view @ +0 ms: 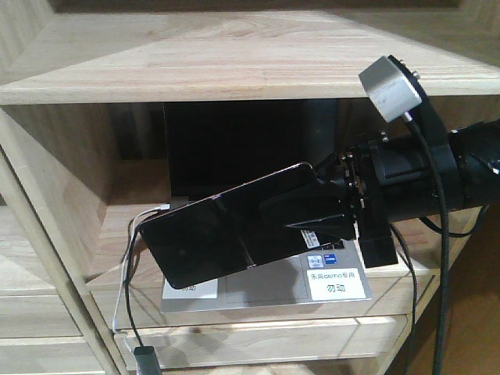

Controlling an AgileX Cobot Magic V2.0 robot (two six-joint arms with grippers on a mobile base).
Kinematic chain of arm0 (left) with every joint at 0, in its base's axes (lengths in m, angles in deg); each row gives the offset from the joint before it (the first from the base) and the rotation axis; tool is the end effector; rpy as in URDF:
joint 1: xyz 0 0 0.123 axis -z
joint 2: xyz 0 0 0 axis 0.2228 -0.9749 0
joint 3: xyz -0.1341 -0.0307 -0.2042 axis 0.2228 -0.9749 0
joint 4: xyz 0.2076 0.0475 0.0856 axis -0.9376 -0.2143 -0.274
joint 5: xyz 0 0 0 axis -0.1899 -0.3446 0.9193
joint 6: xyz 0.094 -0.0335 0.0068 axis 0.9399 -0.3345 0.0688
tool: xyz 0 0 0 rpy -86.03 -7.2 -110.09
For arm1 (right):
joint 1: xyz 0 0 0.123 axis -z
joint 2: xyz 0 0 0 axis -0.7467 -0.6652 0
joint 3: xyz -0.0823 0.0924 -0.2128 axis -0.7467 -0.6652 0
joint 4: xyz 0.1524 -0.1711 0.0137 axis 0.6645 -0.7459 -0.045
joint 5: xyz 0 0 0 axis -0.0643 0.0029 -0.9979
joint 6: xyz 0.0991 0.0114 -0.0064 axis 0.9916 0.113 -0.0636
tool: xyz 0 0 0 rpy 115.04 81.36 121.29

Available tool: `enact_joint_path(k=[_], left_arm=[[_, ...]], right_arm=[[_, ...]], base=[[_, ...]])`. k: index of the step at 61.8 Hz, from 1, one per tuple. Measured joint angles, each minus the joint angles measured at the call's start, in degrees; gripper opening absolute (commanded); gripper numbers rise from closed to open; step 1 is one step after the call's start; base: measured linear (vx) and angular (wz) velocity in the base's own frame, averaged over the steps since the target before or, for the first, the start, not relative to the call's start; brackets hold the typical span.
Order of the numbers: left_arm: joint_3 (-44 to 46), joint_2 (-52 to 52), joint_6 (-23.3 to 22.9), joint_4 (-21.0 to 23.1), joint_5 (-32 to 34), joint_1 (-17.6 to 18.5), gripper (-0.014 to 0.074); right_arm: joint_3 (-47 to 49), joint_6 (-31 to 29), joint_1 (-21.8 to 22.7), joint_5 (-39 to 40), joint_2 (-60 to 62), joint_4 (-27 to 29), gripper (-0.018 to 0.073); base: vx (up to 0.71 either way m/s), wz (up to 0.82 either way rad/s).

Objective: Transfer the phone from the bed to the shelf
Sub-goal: 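Position the held phone in front of the shelf above the laptop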

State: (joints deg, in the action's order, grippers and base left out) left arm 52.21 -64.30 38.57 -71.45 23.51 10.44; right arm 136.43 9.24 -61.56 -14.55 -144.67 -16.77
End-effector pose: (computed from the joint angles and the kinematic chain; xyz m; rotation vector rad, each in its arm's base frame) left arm 0.0818 0.0031 0.1857 0.0716 1.6884 0.1203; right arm 0.2089 0.1398 0.3117 -1.1566 1.8190 1.1597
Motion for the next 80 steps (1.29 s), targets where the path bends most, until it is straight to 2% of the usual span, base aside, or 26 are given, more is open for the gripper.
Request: enact_joint_path(k=[80], left_arm=[[0.0, 0.0, 0.0, 0.0, 0.0, 0.0, 0.0001]], right_arm=[[0.0, 0.0, 0.0, 0.0, 0.0, 0.0, -0.0002]], base=[[0.00, 0.00]])
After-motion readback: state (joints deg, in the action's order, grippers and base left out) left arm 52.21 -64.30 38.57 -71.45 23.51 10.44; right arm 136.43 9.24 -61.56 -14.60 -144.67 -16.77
